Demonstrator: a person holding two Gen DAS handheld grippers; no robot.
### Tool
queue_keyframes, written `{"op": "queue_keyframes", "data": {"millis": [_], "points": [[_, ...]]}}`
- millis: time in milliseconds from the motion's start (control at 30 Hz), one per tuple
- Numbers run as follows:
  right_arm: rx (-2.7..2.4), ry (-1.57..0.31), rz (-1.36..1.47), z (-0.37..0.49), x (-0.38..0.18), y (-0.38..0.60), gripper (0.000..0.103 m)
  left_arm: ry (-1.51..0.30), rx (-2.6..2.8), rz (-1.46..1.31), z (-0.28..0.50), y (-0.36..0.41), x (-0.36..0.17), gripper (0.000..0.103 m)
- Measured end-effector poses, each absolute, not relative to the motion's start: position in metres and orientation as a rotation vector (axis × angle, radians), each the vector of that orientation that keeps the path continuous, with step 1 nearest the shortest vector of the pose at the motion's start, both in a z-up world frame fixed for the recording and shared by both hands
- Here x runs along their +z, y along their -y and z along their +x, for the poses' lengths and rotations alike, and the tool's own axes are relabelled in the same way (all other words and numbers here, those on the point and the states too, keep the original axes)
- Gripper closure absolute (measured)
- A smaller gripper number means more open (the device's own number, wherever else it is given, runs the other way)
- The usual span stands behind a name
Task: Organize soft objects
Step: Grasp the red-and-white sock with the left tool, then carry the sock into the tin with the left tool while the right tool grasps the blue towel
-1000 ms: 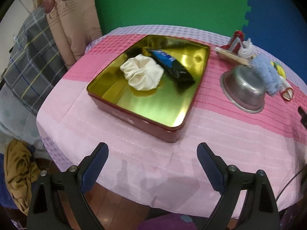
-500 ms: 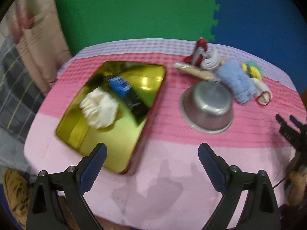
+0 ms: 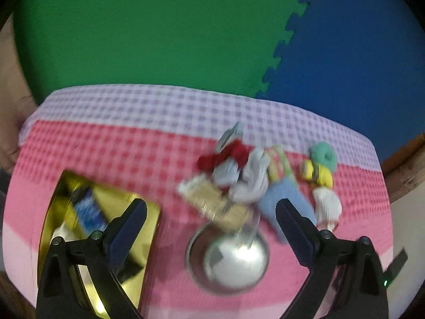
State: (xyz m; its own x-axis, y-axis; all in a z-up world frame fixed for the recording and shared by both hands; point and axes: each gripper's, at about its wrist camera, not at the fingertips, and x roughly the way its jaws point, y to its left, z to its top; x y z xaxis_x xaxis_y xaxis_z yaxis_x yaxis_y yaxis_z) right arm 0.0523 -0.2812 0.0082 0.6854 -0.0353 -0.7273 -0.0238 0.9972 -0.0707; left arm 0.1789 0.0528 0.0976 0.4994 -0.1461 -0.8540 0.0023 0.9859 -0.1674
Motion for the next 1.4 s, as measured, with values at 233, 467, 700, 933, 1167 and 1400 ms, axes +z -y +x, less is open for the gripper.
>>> {"op": "queue_keyframes", "data": {"millis": [233,467,700,933,1167,1400], "points": [[0.018,-0.810,-0.055,0.051,0.010,0.283,0.026,-1.126,-0.023,-0.073,0.256,-0.040,0.067,0.007],[0.039,-0.812,-0.041,0.050,0.010,0.282,0.026,-1.146,0.018,0.010,0.280,-0.038,0.042,0.008],[0.048,-0.816,-0.028,0.052,0.009,0.282,0.026,-1.175,-0.058,-0.042,0.288,-0.039,0.020,0.098],[0.051,-0.813,-0.015,0.051,0.010,0.284,0.026,-1.096,-0.084,-0.182,0.272,-0.054,0.036,0.097],[0.047,-0.814,-0.008,0.051,0.009,0.285,0.026,-0.986,-0.082,-0.255,0.238,-0.074,0.084,0.096],[0.041,-0.813,-0.004,0.051,0.010,0.284,0.025,-0.960,-0.077,-0.283,0.201,-0.085,0.105,0.096]]}}
